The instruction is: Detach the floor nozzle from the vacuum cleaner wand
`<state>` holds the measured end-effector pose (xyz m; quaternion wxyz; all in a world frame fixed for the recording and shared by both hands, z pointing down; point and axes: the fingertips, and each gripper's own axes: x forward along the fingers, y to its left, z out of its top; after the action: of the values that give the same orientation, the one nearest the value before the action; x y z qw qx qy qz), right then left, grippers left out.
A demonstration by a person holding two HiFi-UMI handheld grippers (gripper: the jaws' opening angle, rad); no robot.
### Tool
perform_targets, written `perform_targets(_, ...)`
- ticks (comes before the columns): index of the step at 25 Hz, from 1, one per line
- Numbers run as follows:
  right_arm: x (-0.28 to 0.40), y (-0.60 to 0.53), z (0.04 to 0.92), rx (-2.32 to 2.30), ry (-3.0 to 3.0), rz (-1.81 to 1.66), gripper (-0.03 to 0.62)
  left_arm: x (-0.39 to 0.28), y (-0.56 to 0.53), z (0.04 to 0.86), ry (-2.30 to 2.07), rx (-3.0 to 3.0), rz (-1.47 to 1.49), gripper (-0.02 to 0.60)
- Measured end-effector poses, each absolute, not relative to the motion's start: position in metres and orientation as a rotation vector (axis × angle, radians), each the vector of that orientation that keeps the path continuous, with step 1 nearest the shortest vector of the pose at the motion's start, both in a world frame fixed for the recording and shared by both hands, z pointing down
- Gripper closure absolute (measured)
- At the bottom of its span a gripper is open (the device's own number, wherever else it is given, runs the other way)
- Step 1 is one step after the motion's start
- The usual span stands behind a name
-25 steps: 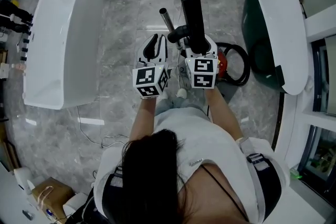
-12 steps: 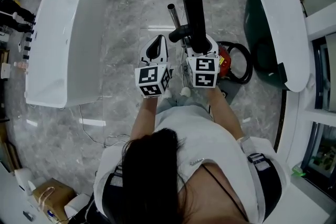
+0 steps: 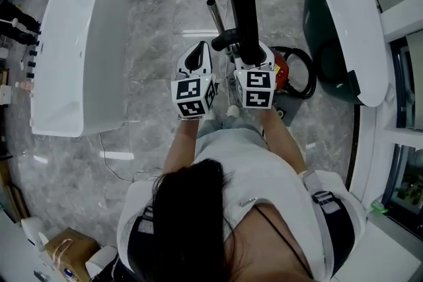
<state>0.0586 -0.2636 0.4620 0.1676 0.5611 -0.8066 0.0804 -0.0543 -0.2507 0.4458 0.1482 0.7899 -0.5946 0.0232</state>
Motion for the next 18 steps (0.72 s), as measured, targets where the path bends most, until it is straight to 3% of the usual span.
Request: perform_targets(18,0.0536,-0.2697,0.4586,1.617,-2.29,0.204,0.376,-0.0531,-0.2574,0.4396,-1.688,2.329,0.044,0.577)
